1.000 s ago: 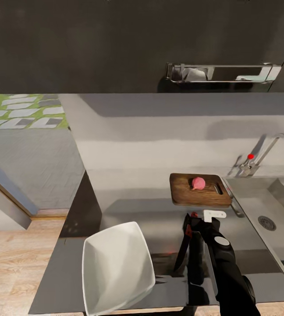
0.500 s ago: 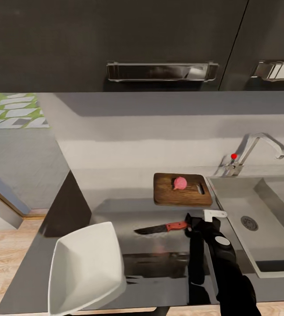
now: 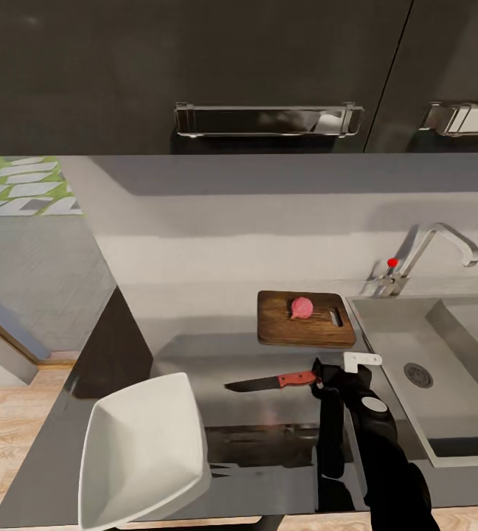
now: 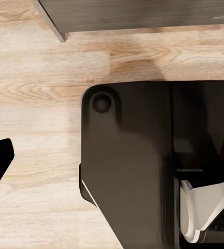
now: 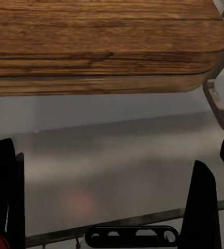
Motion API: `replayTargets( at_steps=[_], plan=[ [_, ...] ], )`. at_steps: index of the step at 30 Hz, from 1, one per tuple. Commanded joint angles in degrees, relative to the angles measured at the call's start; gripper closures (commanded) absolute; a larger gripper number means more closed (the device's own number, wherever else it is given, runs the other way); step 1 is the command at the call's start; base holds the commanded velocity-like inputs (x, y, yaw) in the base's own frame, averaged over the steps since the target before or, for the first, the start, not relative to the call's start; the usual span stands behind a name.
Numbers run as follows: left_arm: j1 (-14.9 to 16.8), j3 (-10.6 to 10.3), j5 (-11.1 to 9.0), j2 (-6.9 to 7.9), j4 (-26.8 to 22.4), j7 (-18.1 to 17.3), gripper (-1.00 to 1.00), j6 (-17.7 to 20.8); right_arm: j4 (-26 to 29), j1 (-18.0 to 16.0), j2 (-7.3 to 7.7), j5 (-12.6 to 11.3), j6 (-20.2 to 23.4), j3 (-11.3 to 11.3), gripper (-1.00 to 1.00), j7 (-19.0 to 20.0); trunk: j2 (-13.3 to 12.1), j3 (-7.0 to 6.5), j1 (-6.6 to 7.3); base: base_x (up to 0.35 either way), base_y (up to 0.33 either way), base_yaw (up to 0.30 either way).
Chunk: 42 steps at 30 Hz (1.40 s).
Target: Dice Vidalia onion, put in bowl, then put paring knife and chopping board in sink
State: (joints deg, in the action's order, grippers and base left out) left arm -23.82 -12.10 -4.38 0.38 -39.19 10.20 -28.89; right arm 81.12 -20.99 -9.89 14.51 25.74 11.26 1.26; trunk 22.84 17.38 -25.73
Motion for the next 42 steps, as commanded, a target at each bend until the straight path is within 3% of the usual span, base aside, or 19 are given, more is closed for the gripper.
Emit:
replayTargets(
  at_steps=[1,15,36,42],
  plan=[
    [0.0,-0.3,-0.5,0.05,-0.1,0.3,-1.0,-0.1,-1.3,0.0,-0.04,0.9,0.4,0.1,-1.0,0.1,0.1,0.1,-0.05,-0.009,0.0,0.0],
    [0.0,-0.3,-0.5,0.06,0.3,0.3,-1.0,-0.2,-1.3,0.0,-0.11,0.9,0.4,0.1,-1.0,0.1,0.1,0.1,-0.05,-0.248,0.081,0.0],
    [0.0,-0.3,-0.5,0.06,0.3,0.3,-1.0,-0.1,-1.1,0.0,-0.07,0.9,0.4,0.1,-1.0,0.2,0.1,0.1,-0.05,-0.013,0.004,0.0],
    [0.0,-0.3,-0.5,-0.01,0.3,0.3,-1.0,-0.1,2.6,0.0,0.05,0.9,0.4,0.3,-1.0,0.2,0.1,0.1,-0.05,0.0,0.0,0.0]
  ],
)
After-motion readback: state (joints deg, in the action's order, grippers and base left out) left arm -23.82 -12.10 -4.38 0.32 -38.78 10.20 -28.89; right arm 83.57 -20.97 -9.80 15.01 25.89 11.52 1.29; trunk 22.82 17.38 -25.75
